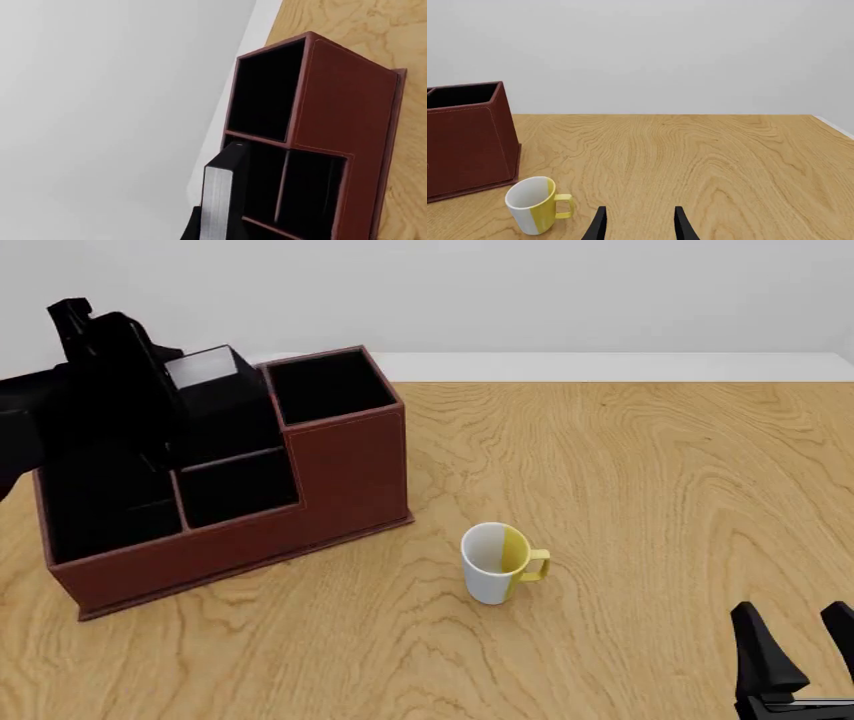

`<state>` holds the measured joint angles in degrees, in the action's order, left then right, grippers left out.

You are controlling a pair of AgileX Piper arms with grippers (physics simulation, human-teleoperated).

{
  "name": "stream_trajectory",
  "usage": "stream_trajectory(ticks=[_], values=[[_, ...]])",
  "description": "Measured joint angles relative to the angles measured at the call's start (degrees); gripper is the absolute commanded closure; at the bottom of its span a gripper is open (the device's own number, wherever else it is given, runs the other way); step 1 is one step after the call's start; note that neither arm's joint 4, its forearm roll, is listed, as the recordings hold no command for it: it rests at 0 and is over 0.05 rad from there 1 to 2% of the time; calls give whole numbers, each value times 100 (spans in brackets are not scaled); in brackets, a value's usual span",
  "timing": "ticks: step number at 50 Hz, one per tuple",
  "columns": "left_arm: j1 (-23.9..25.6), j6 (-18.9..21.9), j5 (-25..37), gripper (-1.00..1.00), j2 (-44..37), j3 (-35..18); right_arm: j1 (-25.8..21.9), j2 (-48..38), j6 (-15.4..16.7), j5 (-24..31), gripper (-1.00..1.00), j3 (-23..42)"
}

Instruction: Pick up the book and place it in the front compartment of the caddy.

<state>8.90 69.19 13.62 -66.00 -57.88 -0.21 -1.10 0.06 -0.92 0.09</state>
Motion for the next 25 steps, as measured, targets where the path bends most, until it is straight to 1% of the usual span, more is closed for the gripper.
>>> stream_trajectory(ticks=[15,25], values=[[-218,118,-182,100,-112,125,0,0,0,0,-100,0],[-262,117,-291,100,-169,209,0,0,0,0,-100,0]])
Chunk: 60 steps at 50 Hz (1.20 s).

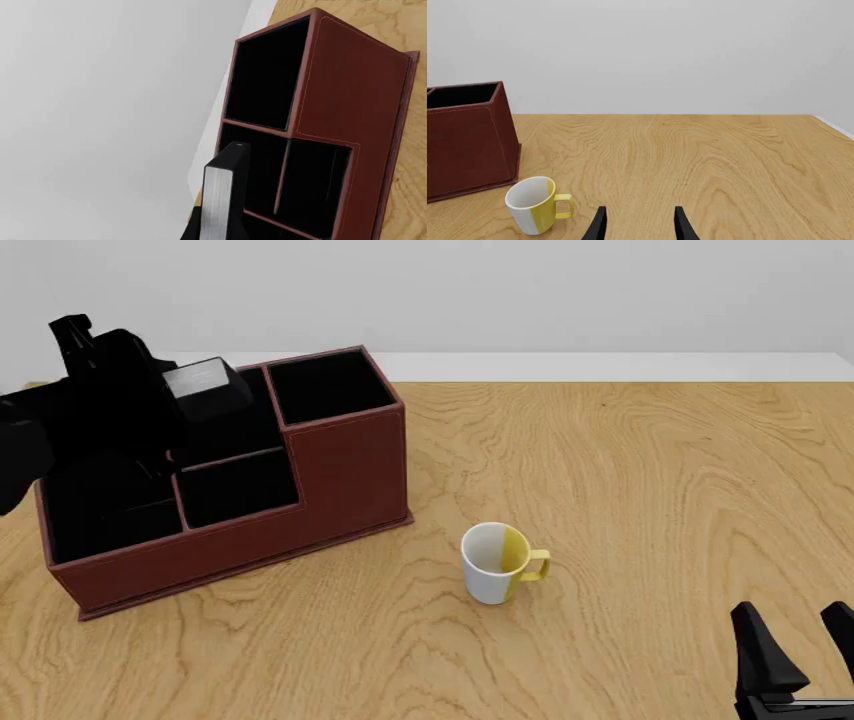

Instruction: Pick up the book and place it in the front compartment of the caddy.

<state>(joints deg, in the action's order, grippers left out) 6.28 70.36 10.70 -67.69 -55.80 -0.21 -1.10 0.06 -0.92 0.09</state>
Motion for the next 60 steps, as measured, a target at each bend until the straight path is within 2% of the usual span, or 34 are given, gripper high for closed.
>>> stream_trajectory(ticks=[35,60], values=[[-68,8,-552,100,-327,375,0,-1,0,0,-100,0],[-119,68,-816,100,-572,394,0,0,0,0,-100,0]])
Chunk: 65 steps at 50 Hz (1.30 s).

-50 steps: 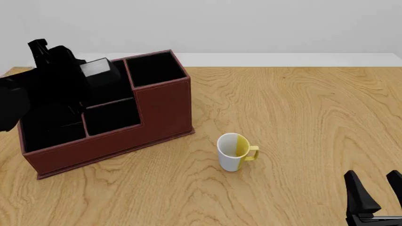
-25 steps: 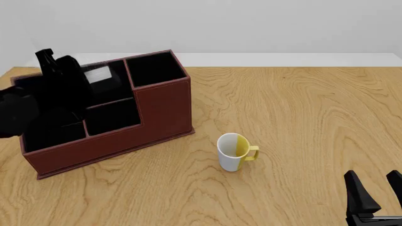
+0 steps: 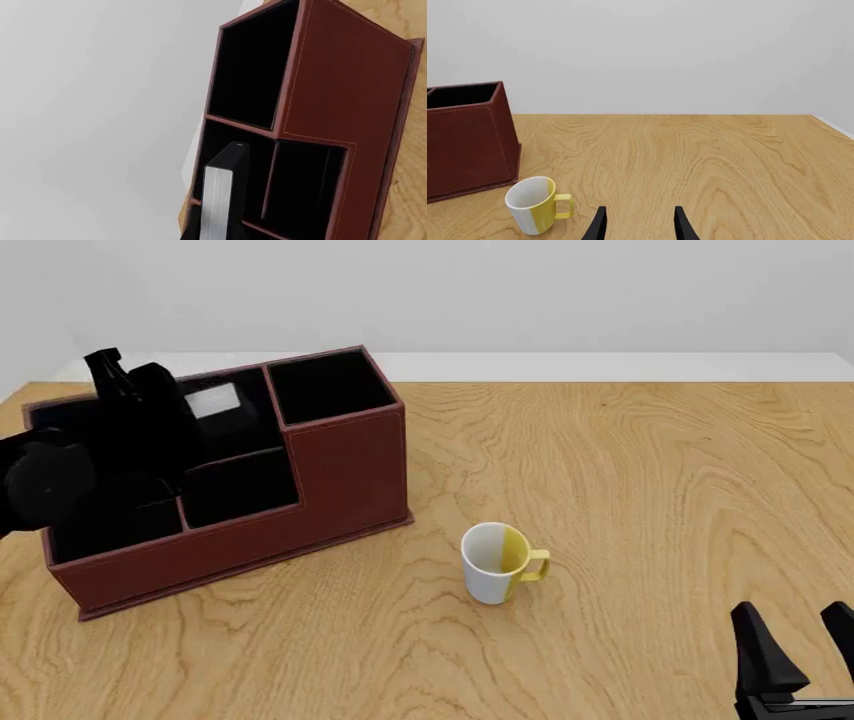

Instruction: Pick up the book and place it in the front compartment of the caddy.

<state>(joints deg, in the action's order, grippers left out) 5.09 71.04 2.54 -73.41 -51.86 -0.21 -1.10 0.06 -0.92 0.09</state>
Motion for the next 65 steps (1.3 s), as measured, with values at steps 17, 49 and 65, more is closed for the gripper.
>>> stream_trajectory(ticks=[17,49,65], values=[[-14,13,-144,100,-207,-53,0,0,0,0,-100,0],[-133,83,-294,100,-547,-106,0,0,0,0,-100,0],[-97,79,-453,100,-695,-101,0,-1,0,0,-100,0]])
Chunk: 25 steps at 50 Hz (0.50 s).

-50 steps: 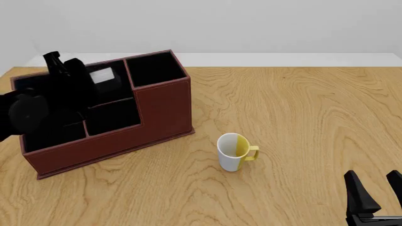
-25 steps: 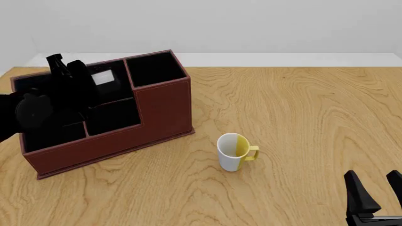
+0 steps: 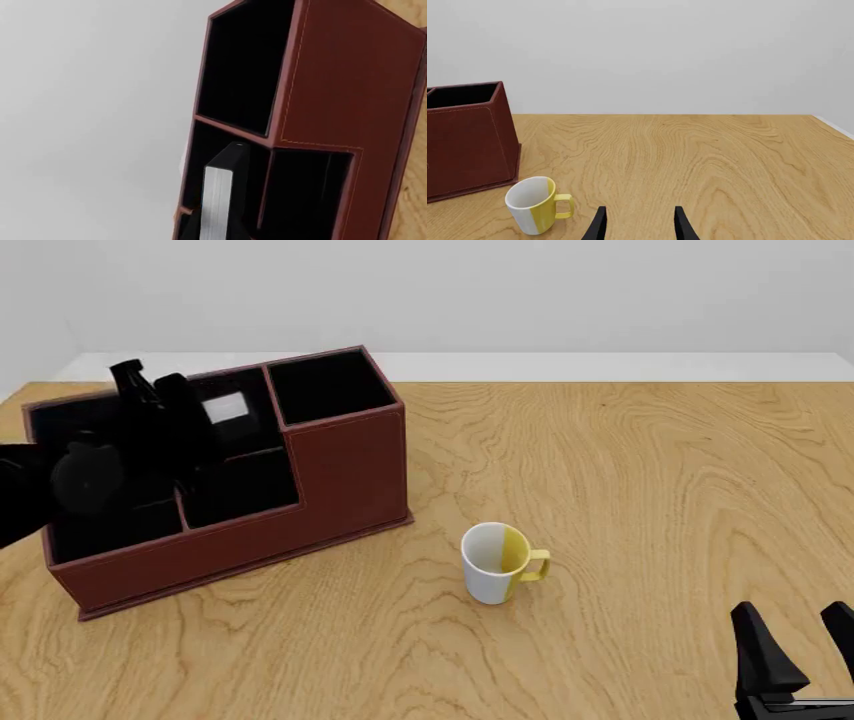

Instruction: Pick up the book and place it in the front compartment of the caddy.

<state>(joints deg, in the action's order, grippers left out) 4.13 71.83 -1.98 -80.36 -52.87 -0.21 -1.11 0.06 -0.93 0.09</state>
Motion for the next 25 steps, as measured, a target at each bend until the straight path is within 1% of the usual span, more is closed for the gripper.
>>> stream_trajectory(ticks=[25], values=[[31,18,-106,100,-125,95,0,0,0,0,-100,0]])
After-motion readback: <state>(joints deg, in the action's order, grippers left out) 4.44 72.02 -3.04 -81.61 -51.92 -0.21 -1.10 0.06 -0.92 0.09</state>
